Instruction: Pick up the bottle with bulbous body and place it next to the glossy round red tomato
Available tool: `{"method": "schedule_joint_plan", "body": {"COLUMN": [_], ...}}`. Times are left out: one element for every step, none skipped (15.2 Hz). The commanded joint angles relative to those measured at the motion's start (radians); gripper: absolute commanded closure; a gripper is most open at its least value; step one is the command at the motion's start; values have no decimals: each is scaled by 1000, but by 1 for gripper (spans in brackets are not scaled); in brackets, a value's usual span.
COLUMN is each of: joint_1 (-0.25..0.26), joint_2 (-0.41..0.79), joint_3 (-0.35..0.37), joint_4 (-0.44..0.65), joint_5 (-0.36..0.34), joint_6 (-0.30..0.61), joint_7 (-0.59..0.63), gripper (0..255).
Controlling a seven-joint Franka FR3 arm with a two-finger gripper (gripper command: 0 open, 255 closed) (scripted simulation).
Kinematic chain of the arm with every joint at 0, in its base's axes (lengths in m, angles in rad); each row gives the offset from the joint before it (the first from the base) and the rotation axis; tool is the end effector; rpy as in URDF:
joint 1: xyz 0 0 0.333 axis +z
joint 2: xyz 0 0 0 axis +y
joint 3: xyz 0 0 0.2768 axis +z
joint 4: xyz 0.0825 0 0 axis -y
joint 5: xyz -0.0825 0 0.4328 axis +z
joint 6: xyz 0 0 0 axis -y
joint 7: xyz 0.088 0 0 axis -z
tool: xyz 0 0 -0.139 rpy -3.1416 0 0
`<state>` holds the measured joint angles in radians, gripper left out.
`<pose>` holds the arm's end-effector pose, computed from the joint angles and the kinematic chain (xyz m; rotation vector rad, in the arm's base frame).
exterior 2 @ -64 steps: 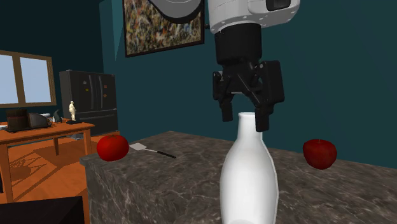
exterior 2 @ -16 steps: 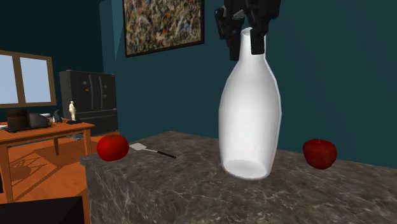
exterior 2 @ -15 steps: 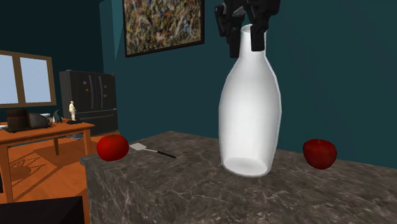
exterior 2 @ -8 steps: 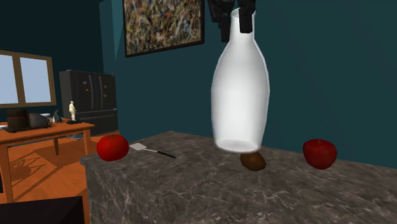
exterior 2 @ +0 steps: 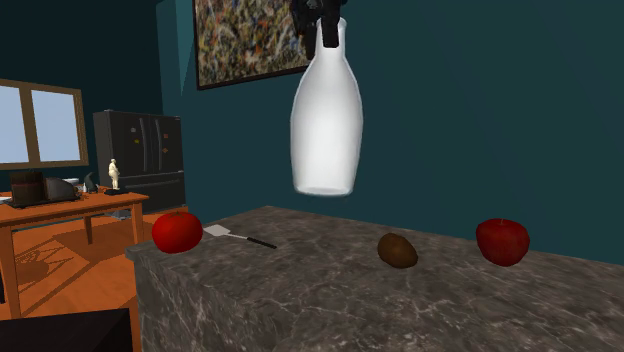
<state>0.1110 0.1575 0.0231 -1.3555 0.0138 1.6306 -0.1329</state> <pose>0.6499 0.0885 0.5731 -3.0911 -0.4143 -0.1836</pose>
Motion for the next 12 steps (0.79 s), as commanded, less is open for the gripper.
{"method": "schedule_joint_plan", "body": {"joint_1": [27,40,53,66,79,92,104,117,131,144,158,172], "joint_2": [-20,-26,-32,-36,-40,-42,-43,-42,-41,-38,-33,-28], "joint_3": [18,27,36,44,53,63,72,82,92,102,112,122], "joint_4": [-7,-5,-1,3,10,18,28,39,52,67,83,102], "joint_5": [-8,-11,-14,-18,-21,-25,-29,-32,-36,-41,-45,-50], "joint_6": [-12,-20,-29,-38,-48,-58,-69,-80,-92,-104,-117,-131], "joint_7": [46,68,89,111,133,155,177,199,221,244,266,289], "gripper": [255,255,255,255,255,255,255,255,255,255,255,255]}}
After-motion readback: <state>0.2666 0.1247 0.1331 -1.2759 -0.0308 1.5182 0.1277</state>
